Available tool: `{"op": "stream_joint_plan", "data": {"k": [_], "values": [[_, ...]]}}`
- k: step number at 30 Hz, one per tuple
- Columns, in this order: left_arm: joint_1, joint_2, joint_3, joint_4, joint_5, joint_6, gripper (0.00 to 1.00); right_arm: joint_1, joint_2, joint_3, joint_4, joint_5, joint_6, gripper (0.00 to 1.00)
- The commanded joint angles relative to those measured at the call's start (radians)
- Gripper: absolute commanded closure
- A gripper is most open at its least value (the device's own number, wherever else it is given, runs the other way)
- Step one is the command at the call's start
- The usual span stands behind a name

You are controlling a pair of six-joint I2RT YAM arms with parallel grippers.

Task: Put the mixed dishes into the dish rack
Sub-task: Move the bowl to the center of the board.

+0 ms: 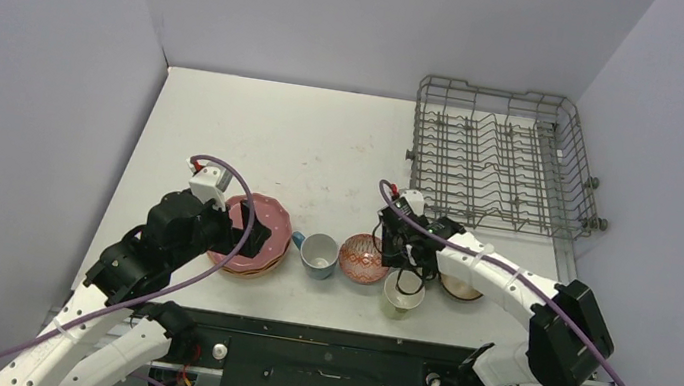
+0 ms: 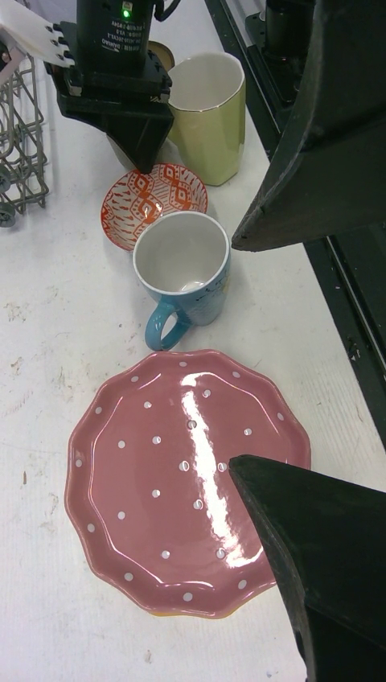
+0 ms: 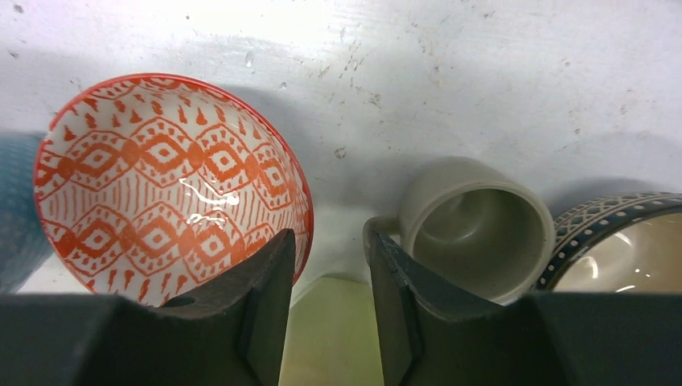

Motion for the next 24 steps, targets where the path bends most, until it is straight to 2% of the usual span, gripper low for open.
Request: {"op": "stream_joint_plan", "data": {"k": [1, 14, 24], "values": [[0.005, -0.006, 0.001, 0.054, 0.008, 0.014, 0.04, 0.007, -0.059, 0.073, -0.031, 0.064, 0.017, 0.63], [0.005, -0.007, 0.001, 0.054, 0.008, 0.014, 0.04, -0.032, -0.081, 0.276, -0.135, 0.142, -0.010, 0.55], [0.006, -0.004, 0.001, 0.054, 0.010, 0.014, 0.04, -0.074, 0.014, 0.466, -0.180, 0.161, -0.053, 0.52]]}}
